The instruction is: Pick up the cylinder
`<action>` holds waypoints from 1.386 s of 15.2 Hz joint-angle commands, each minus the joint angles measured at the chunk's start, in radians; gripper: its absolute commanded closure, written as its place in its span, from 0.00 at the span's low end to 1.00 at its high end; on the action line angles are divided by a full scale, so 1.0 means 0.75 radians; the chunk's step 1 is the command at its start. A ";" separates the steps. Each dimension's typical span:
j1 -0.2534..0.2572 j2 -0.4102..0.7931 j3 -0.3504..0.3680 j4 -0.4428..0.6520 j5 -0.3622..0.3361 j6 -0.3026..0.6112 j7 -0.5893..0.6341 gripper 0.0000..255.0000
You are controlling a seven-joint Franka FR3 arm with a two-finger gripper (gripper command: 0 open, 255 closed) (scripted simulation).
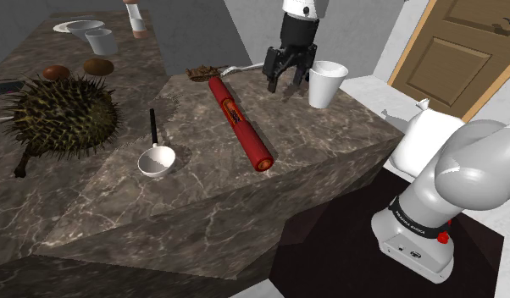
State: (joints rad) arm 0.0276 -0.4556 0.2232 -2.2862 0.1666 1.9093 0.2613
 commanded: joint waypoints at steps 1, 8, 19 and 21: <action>-0.004 0.104 0.045 0.060 -0.004 0.043 0.079 0.00; -0.003 0.463 0.173 0.284 -0.082 0.156 0.362 0.00; 0.010 0.610 0.197 0.270 -0.132 0.306 0.445 0.00; 0.010 0.609 0.198 0.265 -0.131 0.310 0.445 1.00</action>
State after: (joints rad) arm 0.0353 0.0004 0.3714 -2.0858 0.0681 2.1395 0.5953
